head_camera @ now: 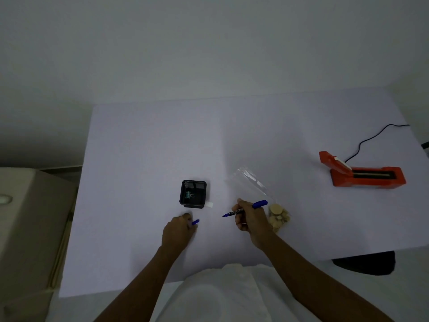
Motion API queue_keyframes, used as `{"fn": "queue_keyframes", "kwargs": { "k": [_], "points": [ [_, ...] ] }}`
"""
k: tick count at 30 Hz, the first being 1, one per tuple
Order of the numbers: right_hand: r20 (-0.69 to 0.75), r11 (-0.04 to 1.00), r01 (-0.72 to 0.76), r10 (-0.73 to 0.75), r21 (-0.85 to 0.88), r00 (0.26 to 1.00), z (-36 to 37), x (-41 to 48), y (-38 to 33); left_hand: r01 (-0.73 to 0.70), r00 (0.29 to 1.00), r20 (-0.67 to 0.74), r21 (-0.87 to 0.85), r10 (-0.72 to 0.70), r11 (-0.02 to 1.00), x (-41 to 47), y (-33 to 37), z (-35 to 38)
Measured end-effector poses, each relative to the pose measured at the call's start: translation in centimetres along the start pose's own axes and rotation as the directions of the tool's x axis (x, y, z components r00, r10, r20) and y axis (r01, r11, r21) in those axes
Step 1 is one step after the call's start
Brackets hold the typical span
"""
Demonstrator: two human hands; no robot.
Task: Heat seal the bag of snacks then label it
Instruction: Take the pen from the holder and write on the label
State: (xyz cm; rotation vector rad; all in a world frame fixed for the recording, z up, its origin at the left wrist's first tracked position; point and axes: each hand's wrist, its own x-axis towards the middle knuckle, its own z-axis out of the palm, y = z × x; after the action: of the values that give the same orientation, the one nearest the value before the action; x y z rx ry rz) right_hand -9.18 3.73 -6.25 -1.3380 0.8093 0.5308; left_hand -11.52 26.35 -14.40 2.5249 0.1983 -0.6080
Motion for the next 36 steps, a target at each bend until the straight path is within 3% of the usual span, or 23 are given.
{"fn": "queue_keyframes", "kwargs": {
  "k": [3,5,9,14,16,22,30,36],
  "points": [
    [0.001,1.0,0.005,-0.005,0.002,1.0,-0.1,0.0,-0.1,0.096,0.987,-0.112,-0.185,-0.118,0.978,-0.1,0.2,-0.8],
    [0.003,1.0,0.008,-0.008,0.003,1.0,-0.3,0.0,-0.2,0.085,0.975,-0.161,-0.376,-0.155,0.923,0.4,0.3,-1.7],
    [0.005,1.0,0.02,-0.02,-0.007,1.0,-0.6,-0.2,-0.1,-0.073,0.991,-0.131,-0.542,0.002,0.837,2.3,0.6,-4.4],
    [-0.001,1.0,0.022,-0.022,-0.015,1.0,-1.0,-0.3,0.0,-0.3,0.952,-0.059,-0.367,0.3,0.881,4.2,1.9,-7.4],
    [-0.005,1.0,0.022,-0.022,-0.016,1.0,-1.0,-0.3,0.0,-0.342,0.938,-0.055,-0.299,0.342,0.891,4.7,1.8,-7.7],
    [-0.017,1.0,0.013,-0.013,-0.02,1.0,-1.2,-0.1,0.0,-0.34,0.93,-0.222,-0.221,0.293,0.914,3.9,1.2,-8.7],
    [0.016,0.999,-0.012,0.012,-0.048,1.0,-0.5,0.0,0.4,-0.183,0.981,-0.111,-0.261,0.159,0.948,3.4,1.7,-8.2],
    [0.018,0.999,0.008,-0.007,-0.042,1.0,-0.6,0.2,0.0,-0.099,0.983,-0.151,0.023,0.102,0.995,4.6,2.2,-7.2]
  ]
}}
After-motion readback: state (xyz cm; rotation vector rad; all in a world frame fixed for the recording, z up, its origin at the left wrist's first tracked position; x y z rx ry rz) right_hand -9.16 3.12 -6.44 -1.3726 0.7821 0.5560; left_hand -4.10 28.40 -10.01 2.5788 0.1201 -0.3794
